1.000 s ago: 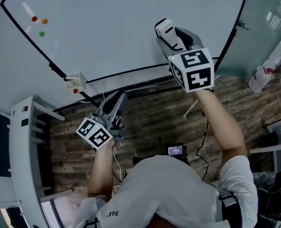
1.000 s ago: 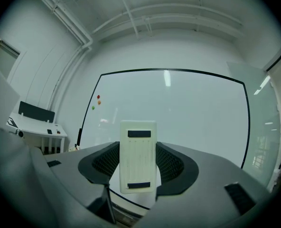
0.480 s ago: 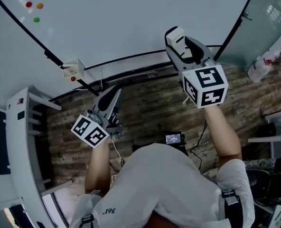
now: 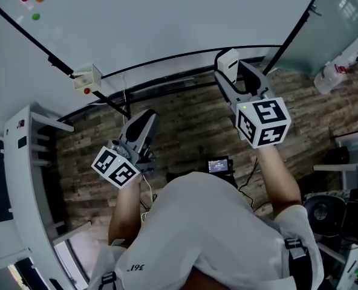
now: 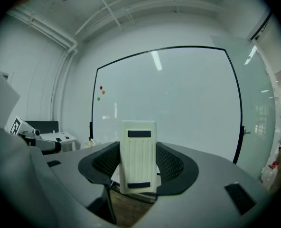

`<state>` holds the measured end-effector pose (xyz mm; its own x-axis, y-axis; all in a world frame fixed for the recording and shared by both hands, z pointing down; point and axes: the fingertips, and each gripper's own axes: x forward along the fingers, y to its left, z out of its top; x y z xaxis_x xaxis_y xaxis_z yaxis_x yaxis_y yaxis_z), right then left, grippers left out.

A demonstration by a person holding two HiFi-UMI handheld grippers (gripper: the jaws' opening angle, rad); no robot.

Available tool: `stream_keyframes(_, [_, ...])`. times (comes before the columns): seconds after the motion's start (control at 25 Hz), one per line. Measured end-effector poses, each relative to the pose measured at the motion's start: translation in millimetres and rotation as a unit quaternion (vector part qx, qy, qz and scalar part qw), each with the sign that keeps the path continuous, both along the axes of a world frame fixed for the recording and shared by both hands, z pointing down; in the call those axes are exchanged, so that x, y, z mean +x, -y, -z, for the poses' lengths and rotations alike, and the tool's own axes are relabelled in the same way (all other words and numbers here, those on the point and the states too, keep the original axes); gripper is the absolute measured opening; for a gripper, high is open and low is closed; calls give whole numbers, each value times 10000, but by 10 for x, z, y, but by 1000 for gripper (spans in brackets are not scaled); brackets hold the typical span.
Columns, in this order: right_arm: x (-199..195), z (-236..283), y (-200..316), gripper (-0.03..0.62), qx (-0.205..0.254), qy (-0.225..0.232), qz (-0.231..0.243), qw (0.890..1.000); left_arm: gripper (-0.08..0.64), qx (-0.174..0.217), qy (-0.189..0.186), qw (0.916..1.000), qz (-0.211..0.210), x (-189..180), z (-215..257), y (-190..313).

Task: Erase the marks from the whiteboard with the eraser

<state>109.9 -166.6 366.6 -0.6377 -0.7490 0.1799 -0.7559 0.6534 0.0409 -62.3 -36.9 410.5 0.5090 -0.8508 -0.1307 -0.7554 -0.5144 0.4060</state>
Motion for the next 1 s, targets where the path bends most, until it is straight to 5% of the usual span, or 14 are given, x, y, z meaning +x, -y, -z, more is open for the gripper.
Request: stream_keyframes(1.0, [245, -869, -319, 253, -968, 77, -215, 9950, 54, -640, -172, 9978, -63, 108, -591, -333])
